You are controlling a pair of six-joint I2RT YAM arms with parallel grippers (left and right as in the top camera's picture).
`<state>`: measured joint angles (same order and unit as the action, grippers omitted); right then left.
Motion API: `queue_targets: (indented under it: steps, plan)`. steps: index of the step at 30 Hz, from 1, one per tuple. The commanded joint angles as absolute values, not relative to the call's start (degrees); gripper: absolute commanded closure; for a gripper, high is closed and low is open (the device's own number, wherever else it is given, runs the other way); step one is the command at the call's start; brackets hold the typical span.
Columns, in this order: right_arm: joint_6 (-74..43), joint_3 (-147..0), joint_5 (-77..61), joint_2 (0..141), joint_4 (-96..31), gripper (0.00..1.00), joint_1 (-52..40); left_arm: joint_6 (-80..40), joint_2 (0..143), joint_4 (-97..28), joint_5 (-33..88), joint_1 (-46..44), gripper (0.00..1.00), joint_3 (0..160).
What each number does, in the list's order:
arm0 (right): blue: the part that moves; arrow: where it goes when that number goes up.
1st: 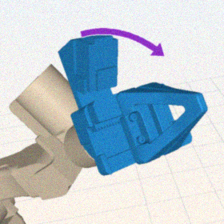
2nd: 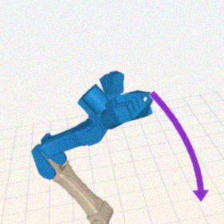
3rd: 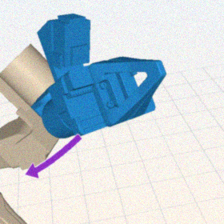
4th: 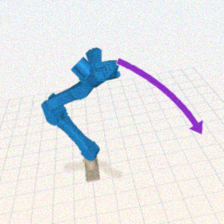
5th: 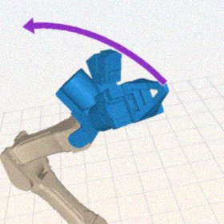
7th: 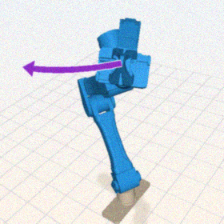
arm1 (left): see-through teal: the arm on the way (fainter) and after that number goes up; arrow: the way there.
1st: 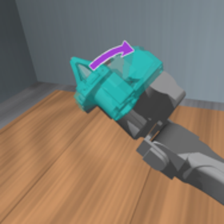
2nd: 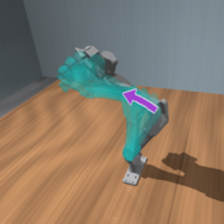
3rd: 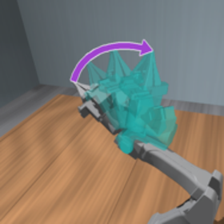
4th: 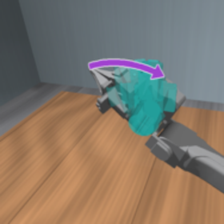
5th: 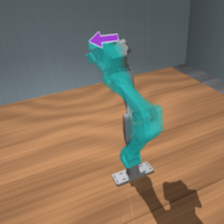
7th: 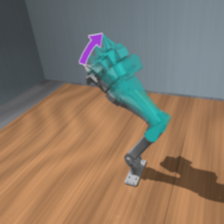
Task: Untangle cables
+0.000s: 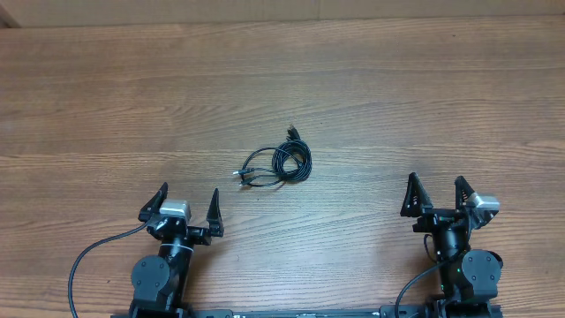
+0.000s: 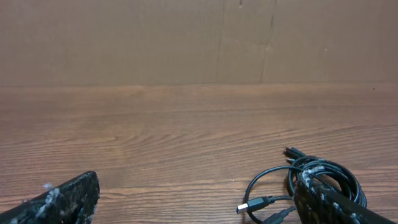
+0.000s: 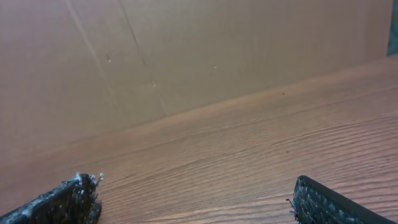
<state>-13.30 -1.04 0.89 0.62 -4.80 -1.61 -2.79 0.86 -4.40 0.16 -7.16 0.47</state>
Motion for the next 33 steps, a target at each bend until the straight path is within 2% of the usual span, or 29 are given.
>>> queue_targets:
  steps: [1,19,33]
  plan:
    - [-13.5,-0.4,1.3,0.2,-4.7,0.0,-1.9,-2.1,0.3,-4.4,0.0,-7.3,0.0,0.3]
    - [-13.8,-0.4,-2.0,0.2,-4.4,0.0,-1.9,-2.1,0.3,-4.4,0.1,-7.3,0.0,0.3]
    - [-13.5,-5.5,-15.7,0.2,-7.6,0.0,-1.9,-2.1,0.3,-1.3,5.4,-7.3,0.0,5.6]
